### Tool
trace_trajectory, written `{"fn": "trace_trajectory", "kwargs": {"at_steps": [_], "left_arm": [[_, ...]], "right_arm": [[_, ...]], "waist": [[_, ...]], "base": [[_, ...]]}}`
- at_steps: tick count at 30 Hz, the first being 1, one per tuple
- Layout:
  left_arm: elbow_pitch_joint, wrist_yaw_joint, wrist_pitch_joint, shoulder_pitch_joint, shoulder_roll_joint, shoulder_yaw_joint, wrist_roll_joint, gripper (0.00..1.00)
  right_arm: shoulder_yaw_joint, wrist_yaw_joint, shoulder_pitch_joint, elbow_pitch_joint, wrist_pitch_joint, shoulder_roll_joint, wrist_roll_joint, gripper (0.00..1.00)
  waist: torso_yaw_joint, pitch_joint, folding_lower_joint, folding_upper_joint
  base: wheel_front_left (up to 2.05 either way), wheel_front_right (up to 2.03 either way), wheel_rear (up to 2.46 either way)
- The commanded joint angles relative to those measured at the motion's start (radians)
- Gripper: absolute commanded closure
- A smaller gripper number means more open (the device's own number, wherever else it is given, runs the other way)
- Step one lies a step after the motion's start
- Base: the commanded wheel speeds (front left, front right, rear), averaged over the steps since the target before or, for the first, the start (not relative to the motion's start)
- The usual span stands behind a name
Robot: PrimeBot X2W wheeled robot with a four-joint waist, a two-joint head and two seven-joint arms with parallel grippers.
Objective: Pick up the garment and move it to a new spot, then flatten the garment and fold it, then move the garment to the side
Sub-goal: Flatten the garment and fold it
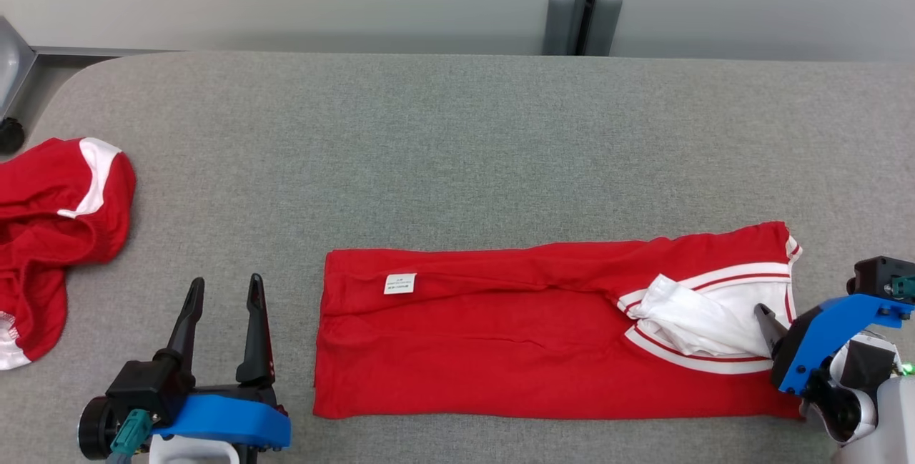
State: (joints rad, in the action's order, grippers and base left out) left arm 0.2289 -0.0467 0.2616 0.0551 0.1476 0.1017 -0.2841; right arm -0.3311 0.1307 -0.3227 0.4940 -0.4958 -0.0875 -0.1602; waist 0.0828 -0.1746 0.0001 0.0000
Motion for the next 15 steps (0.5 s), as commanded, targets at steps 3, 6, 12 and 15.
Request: {"fn": "trace_trajectory", "kwargs": {"at_steps": [3,6,12,15], "left_arm": [[0.009,-0.014,0.005,0.021,-0.007,-0.01,0.016,0.0],[0.012,-0.022,0.005,0.027,-0.008,-0.017,0.025,0.0],[0.015,-0.032,0.005,0.03,-0.01,-0.029,0.036,0.0],[0.016,-0.037,0.005,0.029,-0.012,-0.035,0.041,0.0]], "right_arm": [[-0.005,0.0,-0.022,0.049,-0.021,0.0,-0.003,0.0],[0.014,0.0,-0.025,0.087,-0.061,-0.002,0.004,0.0],[0.085,0.001,-0.025,0.097,-0.122,-0.022,-0.026,1.0],[0.102,0.0,-0.025,0.086,-0.117,-0.043,-0.039,1.0]], "waist": [[0.008,-0.006,-0.0001,0.0],[0.009,-0.007,-0.0001,0.0],[0.003,-0.005,-0.0001,0.0],[-0.001,-0.003,-0.0001,0.0]], "base": [[0.0,0.0,0.0],[0.0,0.0,0.0],[0.0,0.0,0.0],[0.0,0.0,0.0]]}}
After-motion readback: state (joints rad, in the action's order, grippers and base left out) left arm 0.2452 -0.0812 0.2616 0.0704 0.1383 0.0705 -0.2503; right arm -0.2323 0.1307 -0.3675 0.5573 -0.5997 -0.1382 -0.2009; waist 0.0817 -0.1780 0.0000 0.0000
